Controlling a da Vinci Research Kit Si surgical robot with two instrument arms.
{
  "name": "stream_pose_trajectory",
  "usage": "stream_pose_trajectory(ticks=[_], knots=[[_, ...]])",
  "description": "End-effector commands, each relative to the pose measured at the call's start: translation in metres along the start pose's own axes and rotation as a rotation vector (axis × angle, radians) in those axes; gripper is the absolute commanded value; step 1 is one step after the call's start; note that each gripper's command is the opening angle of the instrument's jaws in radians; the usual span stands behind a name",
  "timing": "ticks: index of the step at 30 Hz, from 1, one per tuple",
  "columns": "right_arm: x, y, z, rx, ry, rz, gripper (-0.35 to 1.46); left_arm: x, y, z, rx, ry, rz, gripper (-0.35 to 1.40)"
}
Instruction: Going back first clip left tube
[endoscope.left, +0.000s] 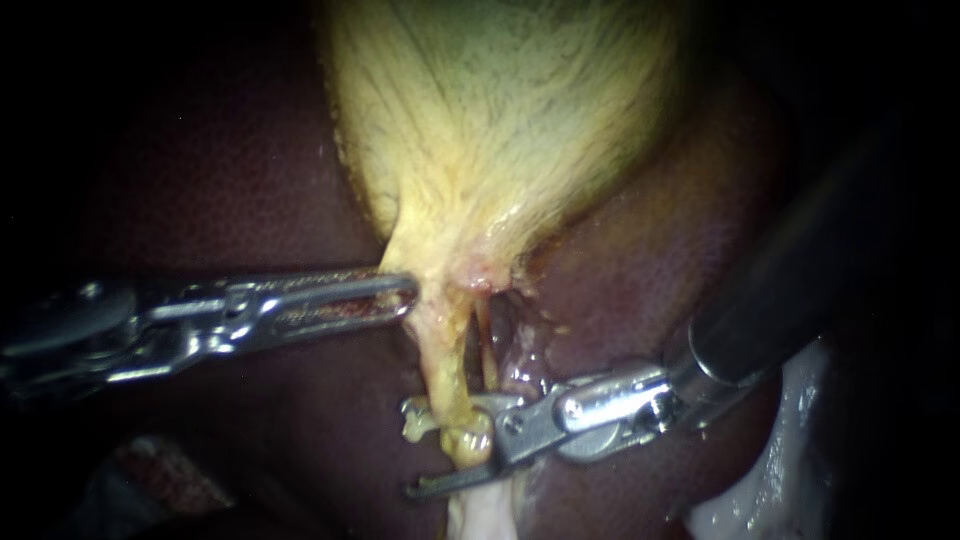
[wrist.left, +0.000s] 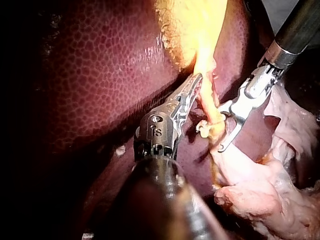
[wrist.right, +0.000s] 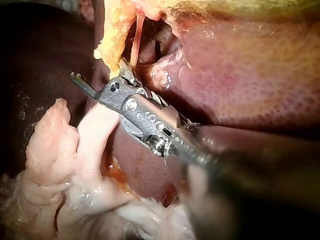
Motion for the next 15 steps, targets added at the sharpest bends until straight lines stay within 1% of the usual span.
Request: stream_pose_trajectory(ticks=[1,9,15], knots=[[-0.0001,0.0000,0.0001,0.000,0.001,0.004,0.59,0.0000,0.0000,0.0000,0.000,0.000,0.000,-0.05],[-0.0001,0.0001,0.0001,-0.001,0.001,0.004,0.59,0.0000,-0.0004,-0.0002,-0.001,-0.001,0.000,-0.05],[0.0000,0.0007,0.0005,-0.006,0.001,0.006,0.60,0.0002,-0.0015,-0.0007,-0.004,-0.002,0.000,-0.05]])
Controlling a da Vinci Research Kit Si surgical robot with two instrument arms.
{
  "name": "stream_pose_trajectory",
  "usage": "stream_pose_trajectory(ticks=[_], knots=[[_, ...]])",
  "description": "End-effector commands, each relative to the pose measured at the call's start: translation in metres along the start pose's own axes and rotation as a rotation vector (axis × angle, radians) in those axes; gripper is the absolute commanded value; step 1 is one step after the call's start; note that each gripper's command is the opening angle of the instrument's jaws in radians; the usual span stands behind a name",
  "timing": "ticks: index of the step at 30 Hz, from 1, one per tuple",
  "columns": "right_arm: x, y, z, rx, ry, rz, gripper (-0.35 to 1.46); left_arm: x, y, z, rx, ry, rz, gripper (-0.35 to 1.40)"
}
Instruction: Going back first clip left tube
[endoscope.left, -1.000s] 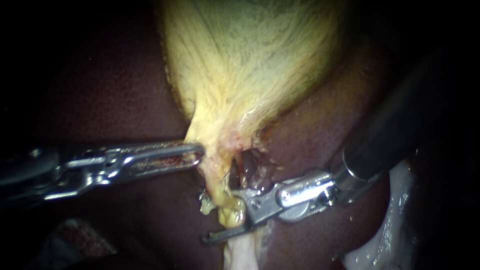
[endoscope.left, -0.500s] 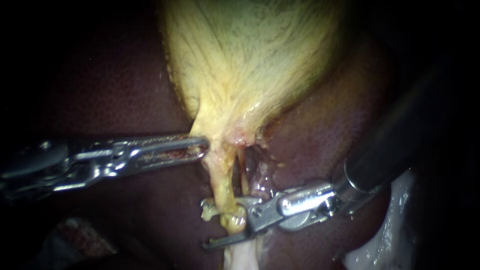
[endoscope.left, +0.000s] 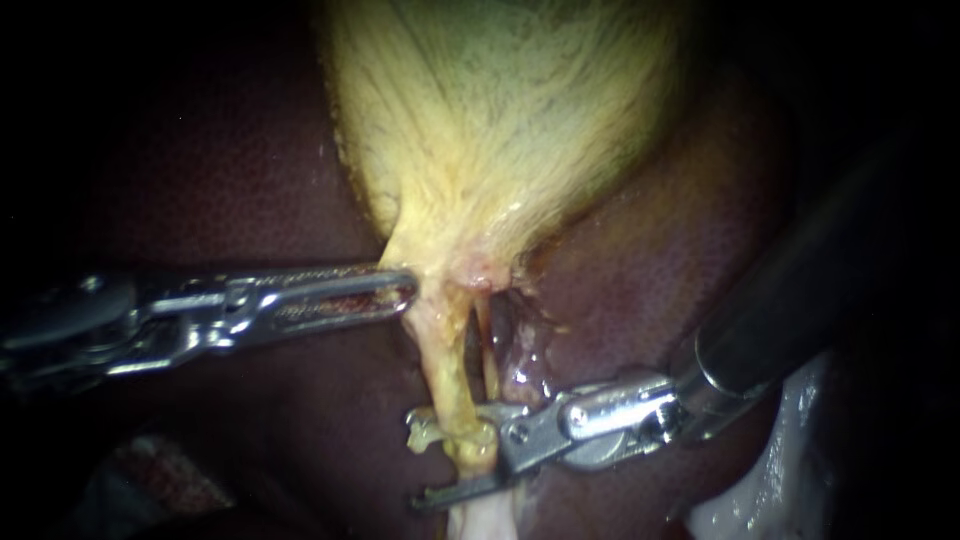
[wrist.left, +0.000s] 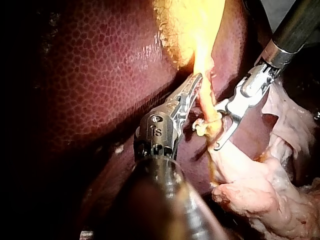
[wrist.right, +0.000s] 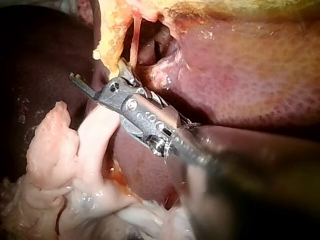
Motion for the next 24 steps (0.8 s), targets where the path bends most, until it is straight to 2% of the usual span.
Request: stream_pose_trajectory(ticks=[1,7,13,18,21,24], knots=[[-0.0001,0.0002,-0.0001,0.000,-0.001,0.000,0.60,0.0000,-0.0003,-0.0001,0.000,-0.001,0.001,-0.05],[-0.0001,0.0005,-0.0003,-0.001,-0.001,-0.004,0.60,0.0001,-0.0014,-0.0005,0.000,-0.001,0.002,-0.05],[0.0002,0.0009,-0.0005,-0.001,-0.001,-0.054,0.60,0.0001,-0.0018,-0.0008,0.000,-0.001,0.002,-0.05],[0.0010,0.0013,-0.0014,-0.007,0.000,-0.136,0.60,0.0001,-0.0018,-0.0010,0.001,0.000,0.002,-0.05],[0.0014,0.0014,-0.0019,-0.047,-0.003,-0.196,0.60,0.0001,-0.0018,-0.0010,0.001,0.000,0.002,-0.05],[0.0012,0.0013,-0.0021,-0.078,-0.012,-0.284,0.60,0.0001,-0.0018,-0.0010,0.001,0.000,0.002,-0.05]])
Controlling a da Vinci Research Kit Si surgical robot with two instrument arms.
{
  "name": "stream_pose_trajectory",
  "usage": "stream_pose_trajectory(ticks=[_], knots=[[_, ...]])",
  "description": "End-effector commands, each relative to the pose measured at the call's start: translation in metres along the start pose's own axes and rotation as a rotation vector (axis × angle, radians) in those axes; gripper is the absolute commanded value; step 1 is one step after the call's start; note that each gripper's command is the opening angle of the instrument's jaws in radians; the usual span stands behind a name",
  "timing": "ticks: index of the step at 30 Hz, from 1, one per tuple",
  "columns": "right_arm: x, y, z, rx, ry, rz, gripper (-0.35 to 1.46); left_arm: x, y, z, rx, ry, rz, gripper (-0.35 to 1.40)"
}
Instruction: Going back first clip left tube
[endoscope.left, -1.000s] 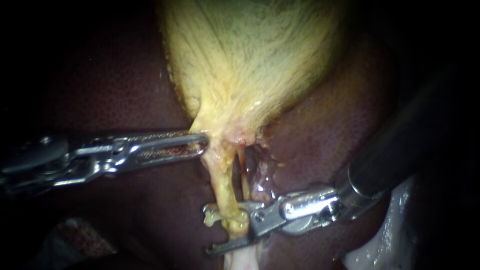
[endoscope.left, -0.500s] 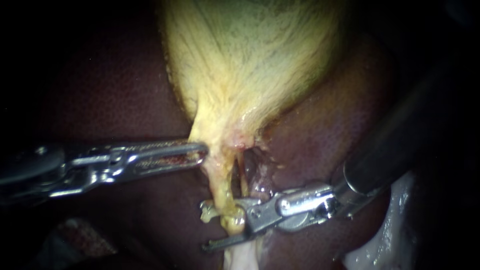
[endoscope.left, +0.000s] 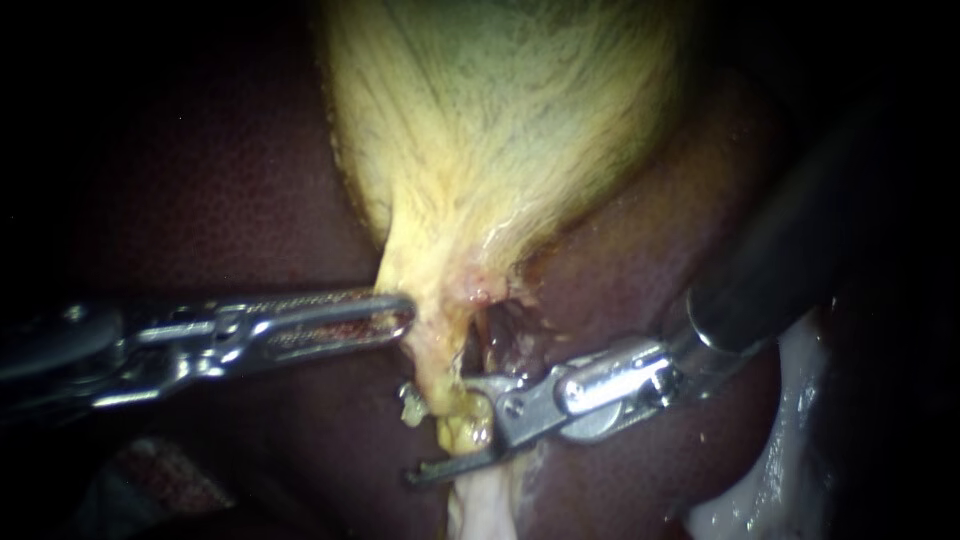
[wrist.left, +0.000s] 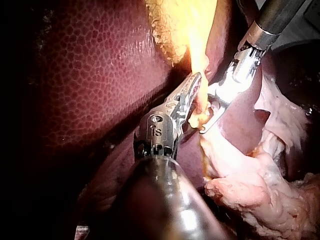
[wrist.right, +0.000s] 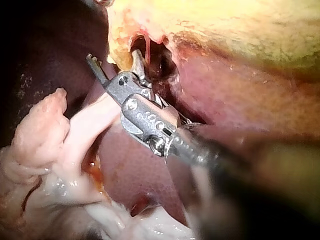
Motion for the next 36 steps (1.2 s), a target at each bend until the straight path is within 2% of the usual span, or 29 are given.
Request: stream_pose_trajectory(ticks=[1,6,15,26,36], knots=[[-0.0002,-0.0001,0.0000,-0.007,-0.005,-0.012,0.60,0.0000,0.0000,0.0000,0.000,0.000,0.000,-0.05],[-0.0012,-0.0003,-0.0004,-0.001,-0.006,-0.045,0.60,0.0000,0.0000,0.0000,0.000,0.000,0.000,-0.05],[-0.0012,-0.0003,-0.0006,-0.001,-0.006,-0.044,0.60,0.0000,0.0000,0.0000,0.001,0.000,0.000,-0.05],[-0.0004,0.0000,-0.0034,-0.023,-0.008,-0.031,0.60,0.0001,0.0001,-0.0002,0.002,0.001,0.000,-0.05],[0.0006,-0.0014,-0.0067,-0.027,-0.008,-0.020,0.60,0.0001,0.0002,-0.0002,0.002,0.001,0.001,-0.05]])
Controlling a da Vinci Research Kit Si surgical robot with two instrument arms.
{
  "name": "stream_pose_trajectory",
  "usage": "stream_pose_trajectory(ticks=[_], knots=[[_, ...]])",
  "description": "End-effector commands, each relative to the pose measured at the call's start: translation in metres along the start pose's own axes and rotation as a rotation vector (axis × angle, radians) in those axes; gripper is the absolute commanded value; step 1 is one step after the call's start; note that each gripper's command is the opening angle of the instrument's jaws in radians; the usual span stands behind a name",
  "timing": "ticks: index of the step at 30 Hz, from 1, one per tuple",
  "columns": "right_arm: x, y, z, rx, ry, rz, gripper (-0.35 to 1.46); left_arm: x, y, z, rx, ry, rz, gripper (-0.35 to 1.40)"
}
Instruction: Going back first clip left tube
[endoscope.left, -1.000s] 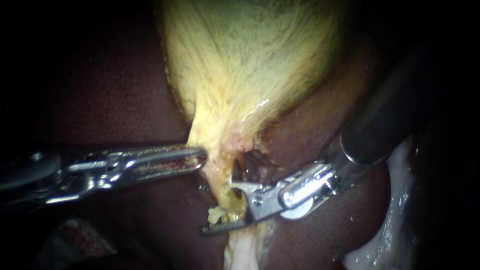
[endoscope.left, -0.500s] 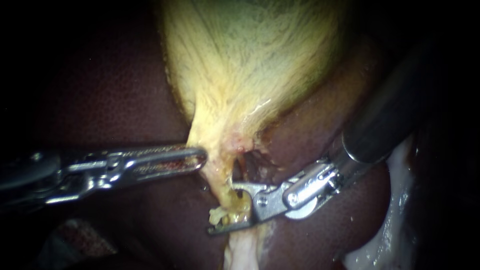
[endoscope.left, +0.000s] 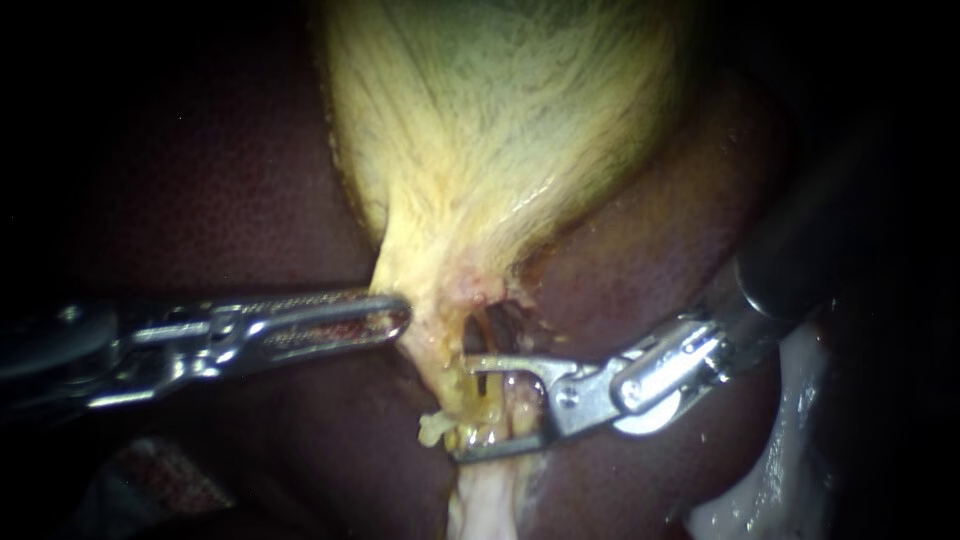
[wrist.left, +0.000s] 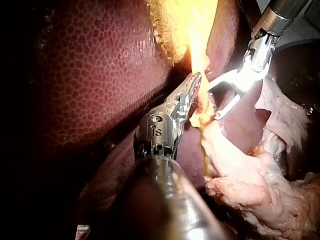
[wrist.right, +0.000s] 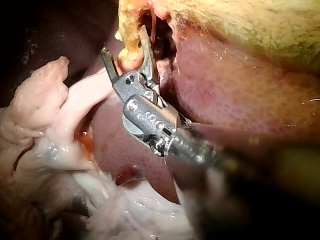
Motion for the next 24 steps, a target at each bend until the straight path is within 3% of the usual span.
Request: stream_pose_trajectory(ticks=[1,12,24], knots=[[0.0001,0.0000,-0.0004,0.003,0.001,0.001,0.60,0.0001,0.0000,0.0001,0.000,0.000,0.000,-0.05],[0.0023,0.0010,-0.0074,-0.005,0.005,0.030,0.60,0.0002,0.0003,0.0002,0.000,0.000,0.001,-0.05],[0.0053,0.0015,-0.0124,-0.016,0.001,-0.053,0.60,0.0003,0.0005,0.0005,0.000,0.000,0.001,-0.05]])
